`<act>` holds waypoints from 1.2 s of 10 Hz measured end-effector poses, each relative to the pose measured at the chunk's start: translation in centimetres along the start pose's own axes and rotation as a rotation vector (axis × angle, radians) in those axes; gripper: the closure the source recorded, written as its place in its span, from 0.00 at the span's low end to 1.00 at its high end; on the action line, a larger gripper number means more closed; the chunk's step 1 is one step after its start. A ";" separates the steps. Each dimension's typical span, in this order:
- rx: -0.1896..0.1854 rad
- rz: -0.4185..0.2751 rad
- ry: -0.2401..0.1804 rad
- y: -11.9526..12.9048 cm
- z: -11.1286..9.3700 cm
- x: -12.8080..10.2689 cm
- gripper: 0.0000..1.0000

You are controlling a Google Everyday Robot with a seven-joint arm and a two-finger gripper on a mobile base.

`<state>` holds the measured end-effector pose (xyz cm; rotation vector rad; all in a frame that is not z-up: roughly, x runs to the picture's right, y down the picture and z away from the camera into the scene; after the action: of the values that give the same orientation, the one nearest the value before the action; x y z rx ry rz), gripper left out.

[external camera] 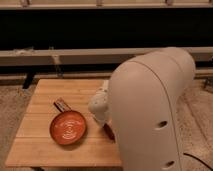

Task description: Drag the pepper across the table

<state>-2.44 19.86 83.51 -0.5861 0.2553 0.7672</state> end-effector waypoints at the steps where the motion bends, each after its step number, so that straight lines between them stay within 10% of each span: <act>1: -0.004 -0.003 -0.004 0.1 -0.1 -0.4 0.97; 12: -0.025 -0.023 -0.042 -0.9 -1.0 -2.6 0.97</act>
<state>-3.61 17.30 84.13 -0.5948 0.1999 0.7606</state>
